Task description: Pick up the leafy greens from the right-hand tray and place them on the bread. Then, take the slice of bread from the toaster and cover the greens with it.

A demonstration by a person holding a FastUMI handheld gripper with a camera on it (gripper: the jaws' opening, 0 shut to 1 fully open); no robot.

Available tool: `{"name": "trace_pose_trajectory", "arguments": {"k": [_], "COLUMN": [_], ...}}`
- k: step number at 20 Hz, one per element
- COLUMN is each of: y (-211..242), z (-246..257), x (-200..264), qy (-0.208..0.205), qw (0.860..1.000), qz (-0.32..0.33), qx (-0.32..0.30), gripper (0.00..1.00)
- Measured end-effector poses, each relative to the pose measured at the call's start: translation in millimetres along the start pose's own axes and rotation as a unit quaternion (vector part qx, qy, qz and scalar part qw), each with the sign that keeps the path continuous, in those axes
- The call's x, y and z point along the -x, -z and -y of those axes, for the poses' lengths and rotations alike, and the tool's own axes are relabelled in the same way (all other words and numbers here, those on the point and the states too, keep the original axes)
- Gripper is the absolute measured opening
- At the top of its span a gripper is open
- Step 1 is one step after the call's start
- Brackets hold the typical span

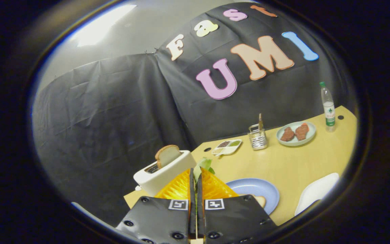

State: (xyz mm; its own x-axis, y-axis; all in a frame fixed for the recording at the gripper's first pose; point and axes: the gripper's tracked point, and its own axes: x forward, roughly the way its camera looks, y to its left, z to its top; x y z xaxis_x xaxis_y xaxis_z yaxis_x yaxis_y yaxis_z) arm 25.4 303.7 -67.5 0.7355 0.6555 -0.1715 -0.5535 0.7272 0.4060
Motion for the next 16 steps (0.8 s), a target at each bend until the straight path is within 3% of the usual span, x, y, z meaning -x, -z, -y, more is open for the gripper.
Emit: {"name": "trace_pose_trajectory", "arguments": {"k": [3, 7, 11, 16], "y": [21.9, 53.4, 77.6, 103.7], "z": [7.6, 54.3, 103.3, 128.4], "x": [-14.6, -22.1, -12.8, -3.4], "qy": [0.020, 0.106, 0.185, 0.215], "qw": [0.999, 0.991, 0.974, 0.958], "qz": [-0.025, -0.072, -0.121, -0.173], "qx": [-0.002, 0.023, 0.053, 0.082], "gripper": [0.04, 0.04, 0.04, 0.04]}}
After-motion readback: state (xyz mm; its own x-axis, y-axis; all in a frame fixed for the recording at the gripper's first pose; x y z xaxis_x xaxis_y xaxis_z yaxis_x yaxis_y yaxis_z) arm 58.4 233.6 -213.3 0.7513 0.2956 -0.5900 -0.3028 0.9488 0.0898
